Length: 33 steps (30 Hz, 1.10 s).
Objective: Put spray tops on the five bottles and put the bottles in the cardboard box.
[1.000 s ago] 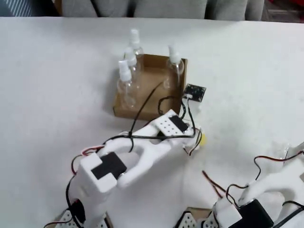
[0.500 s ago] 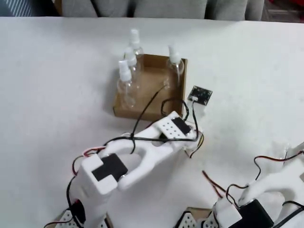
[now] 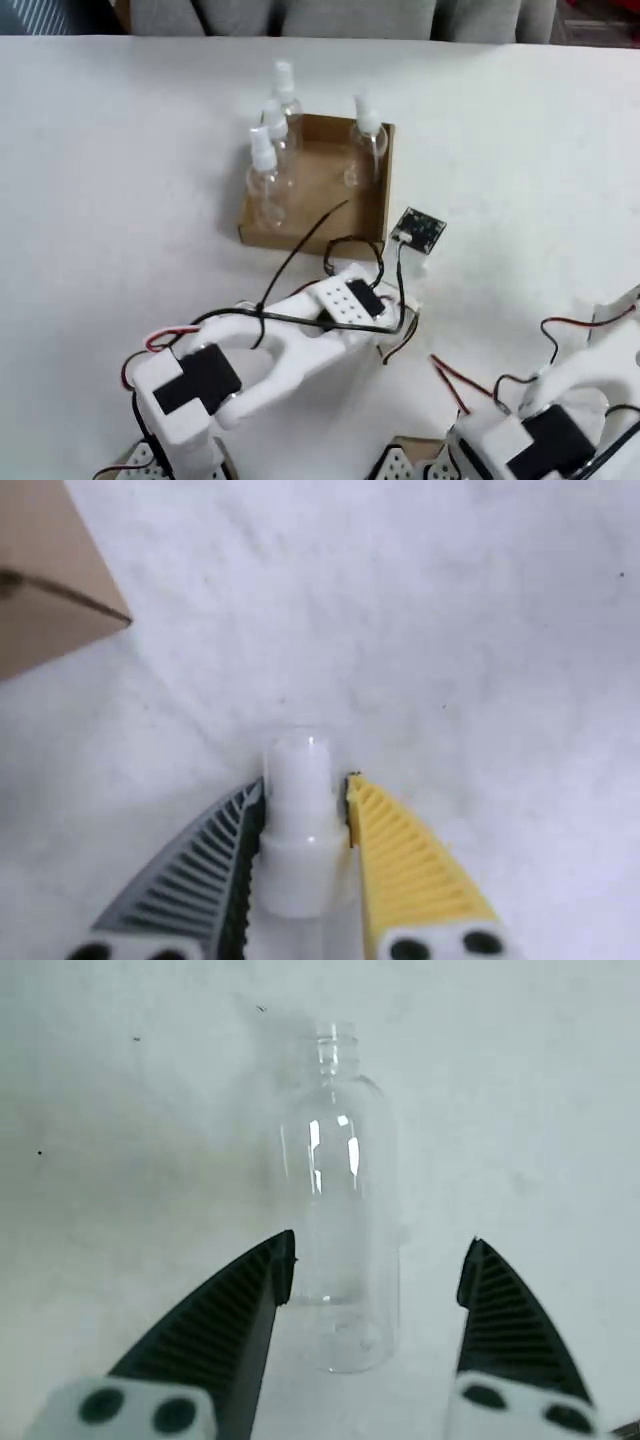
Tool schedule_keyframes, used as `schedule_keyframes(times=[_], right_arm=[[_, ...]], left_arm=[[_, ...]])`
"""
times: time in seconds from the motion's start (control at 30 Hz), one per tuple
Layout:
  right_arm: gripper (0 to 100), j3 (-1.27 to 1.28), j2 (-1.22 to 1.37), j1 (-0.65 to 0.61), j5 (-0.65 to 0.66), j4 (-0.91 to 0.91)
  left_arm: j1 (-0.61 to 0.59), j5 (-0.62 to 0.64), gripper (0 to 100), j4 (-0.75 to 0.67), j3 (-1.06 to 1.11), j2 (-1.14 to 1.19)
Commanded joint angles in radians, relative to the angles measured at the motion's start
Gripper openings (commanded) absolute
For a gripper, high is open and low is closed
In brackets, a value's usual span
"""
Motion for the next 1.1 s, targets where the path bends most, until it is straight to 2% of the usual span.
schedule_keyframes(times=[0.0, 0.5, 0.83, 0.9, 1.0, 1.07], right_arm=[[23.1, -0.038, 0.085, -0.056, 0.012, -0.059], [23.1, -0.261, 0.418, -0.104, 0.009, -0.065], [22.3, -0.273, 0.453, -0.130, -0.034, -0.041], [16.3, -0.273, 0.452, -0.130, -0.041, -0.042], [1.9, -0.276, 0.444, -0.128, -0.051, -0.045], [2.9, -0.301, 0.441, -0.127, -0.054, -0.035]], left_arm=[[-0.002, -0.021, 2, -0.025, 0.003, -0.067], [-0.024, -0.021, 2, -0.021, 0.003, -0.067], [-0.024, -0.021, 2, -0.021, 0.003, -0.067], [-0.025, -0.021, 2, -0.021, 0.003, -0.067], [-0.025, -0.021, 2, -0.021, 0.003, -0.067], [-0.025, -0.021, 2, -0.021, 0.003, -0.067]])
